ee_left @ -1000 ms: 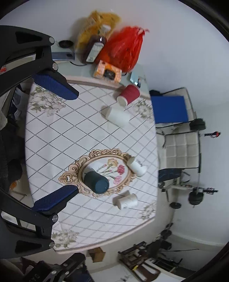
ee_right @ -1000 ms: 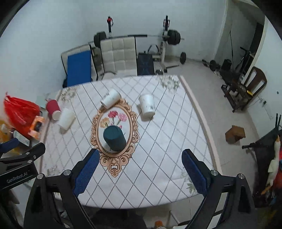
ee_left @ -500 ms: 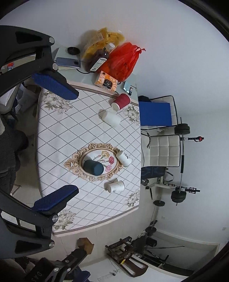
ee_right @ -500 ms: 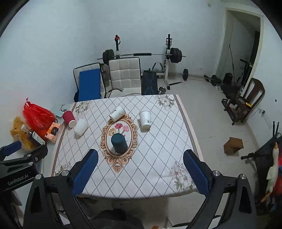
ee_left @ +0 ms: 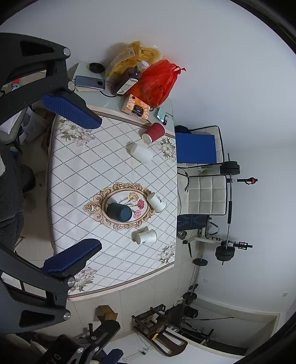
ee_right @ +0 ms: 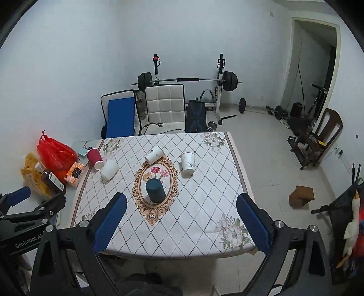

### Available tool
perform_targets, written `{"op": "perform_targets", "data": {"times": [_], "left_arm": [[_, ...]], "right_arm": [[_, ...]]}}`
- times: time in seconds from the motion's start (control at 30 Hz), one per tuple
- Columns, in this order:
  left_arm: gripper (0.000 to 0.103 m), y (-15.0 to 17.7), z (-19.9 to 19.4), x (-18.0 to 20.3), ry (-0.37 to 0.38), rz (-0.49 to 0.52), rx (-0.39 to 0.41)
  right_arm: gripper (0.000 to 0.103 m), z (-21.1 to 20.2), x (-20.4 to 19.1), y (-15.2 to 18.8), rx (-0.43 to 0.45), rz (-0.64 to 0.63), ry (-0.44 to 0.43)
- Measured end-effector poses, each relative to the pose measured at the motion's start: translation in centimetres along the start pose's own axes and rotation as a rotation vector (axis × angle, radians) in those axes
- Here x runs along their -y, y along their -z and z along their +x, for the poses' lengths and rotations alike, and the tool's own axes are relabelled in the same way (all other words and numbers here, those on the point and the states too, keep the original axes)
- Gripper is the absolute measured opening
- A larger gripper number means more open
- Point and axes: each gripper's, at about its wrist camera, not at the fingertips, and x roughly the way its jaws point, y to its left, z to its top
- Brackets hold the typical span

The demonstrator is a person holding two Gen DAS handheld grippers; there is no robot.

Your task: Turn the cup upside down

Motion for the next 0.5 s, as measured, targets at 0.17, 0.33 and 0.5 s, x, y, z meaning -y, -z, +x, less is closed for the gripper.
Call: {"op": "perform_targets", "data": {"times": [0.17, 0.33, 0.5], "left_arm": [[0.099, 0.07, -0.13, 0.02, -0.006, 0.001, 0.005], [0.099, 0.18, -0.32, -0.12, -0.009, -0.006, 0.006], [0.099, 0.23, -0.61, -0.66, -0.007, -0.026, 0.012]], "right_arm": [[0.099, 0.57, -0.22, -0.21, -0.008, -0.007, -0.01], [0.099, 0.64, -0.43, -0.33, -0.005, -0.013, -0.015], [0.099, 0.81, -0.7, -0.31, -0.004, -0.02, -0.015]]}}
